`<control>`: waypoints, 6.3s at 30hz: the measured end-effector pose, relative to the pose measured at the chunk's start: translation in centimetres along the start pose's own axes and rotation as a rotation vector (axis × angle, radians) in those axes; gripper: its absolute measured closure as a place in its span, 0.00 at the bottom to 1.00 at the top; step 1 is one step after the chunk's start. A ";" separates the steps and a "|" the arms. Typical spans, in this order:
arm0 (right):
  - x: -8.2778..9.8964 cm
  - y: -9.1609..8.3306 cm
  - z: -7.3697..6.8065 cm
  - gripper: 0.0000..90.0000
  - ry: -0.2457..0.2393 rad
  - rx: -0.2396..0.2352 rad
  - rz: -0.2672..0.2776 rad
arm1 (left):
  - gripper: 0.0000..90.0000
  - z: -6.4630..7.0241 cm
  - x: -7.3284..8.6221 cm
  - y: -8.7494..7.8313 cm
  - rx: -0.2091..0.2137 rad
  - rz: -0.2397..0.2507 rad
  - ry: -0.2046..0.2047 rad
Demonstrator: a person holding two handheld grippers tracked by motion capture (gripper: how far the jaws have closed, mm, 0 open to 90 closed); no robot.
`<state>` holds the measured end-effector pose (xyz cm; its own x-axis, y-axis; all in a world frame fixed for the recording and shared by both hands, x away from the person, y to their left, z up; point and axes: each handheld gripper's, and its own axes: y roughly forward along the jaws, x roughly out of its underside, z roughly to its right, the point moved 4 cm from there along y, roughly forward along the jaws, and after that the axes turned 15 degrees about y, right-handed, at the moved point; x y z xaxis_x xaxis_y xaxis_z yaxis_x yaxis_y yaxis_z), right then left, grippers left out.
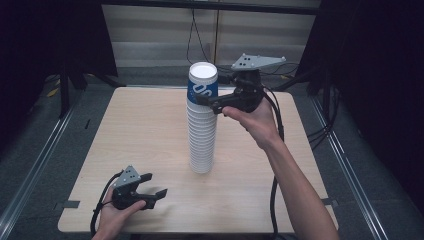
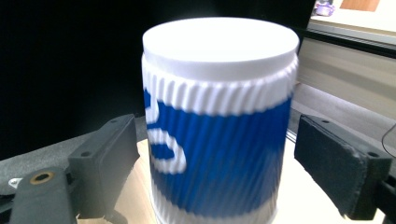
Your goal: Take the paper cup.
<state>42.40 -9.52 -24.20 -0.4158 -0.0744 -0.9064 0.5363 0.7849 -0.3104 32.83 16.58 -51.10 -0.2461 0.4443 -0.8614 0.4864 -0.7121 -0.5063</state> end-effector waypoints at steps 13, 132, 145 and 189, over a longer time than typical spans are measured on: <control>-0.7 1.3 -0.1 0.17 -0.002 0.018 -0.038 | 0.22 0.0 0.1 0.0 0.003 -0.011 0.006; 7.0 -9.0 3.3 0.29 0.119 0.080 0.147 | 0.19 3.9 -9.1 3.0 0.160 0.169 0.125; 10.9 -7.3 2.2 0.29 0.135 0.026 0.094 | 0.18 4.4 -9.1 3.4 0.163 0.143 0.154; 21.4 0.8 -0.1 0.29 0.170 -0.247 -0.056 | 0.17 5.4 -8.1 4.6 0.303 0.174 0.117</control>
<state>33.89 -10.42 -43.79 -0.5681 -0.0337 -0.8223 0.3230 0.9098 -0.2605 32.56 6.81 -46.69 -0.0754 0.3496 -0.9339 0.2381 -0.9031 -0.3573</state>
